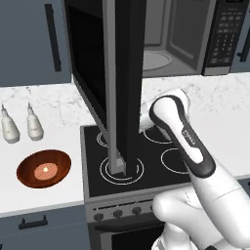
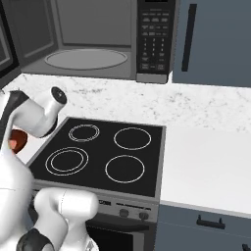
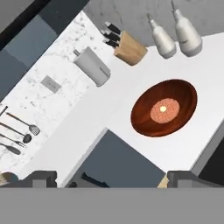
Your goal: Open the microwave, place the bowl with waffle inside the microwave, then close the microwave door and turn it on.
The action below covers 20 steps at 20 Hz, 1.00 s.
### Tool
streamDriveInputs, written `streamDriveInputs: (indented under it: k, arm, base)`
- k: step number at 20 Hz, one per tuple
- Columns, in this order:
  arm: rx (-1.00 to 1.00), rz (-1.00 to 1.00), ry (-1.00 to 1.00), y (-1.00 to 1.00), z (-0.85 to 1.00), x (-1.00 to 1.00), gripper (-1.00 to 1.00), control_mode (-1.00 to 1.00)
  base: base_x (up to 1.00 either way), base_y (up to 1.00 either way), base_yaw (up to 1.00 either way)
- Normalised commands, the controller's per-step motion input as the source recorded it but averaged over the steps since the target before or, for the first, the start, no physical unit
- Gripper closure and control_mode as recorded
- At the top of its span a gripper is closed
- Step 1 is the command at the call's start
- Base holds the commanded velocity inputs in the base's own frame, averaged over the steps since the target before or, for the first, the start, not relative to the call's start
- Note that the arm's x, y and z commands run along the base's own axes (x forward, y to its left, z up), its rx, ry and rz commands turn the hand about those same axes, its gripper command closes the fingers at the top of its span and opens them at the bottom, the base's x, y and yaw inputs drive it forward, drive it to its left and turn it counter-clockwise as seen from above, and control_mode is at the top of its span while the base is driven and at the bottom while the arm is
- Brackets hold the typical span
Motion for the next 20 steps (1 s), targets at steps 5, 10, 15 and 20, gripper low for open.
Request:
streamDriveInputs:
  k: [5,10,15,20]
  arm:
    - [0.01,0.01,0.3,0.44,-1.0,0.92,-1.0,-1.0]
    - [-0.09,0.01,0.14,0.88,-0.84,0.53,-1.0,-1.0]
    - [-0.15,0.0,0.1,0.58,-0.7,0.52,-1.0,-1.0]
    - [-0.11,0.0,0.0,0.34,-0.43,0.22,-1.0,-1.0]
  base:
    - [0.0,0.0,0.0]
    - [0.0,0.0,0.0]
    - [0.0,0.0,0.0]
    - [0.0,0.0,0.0]
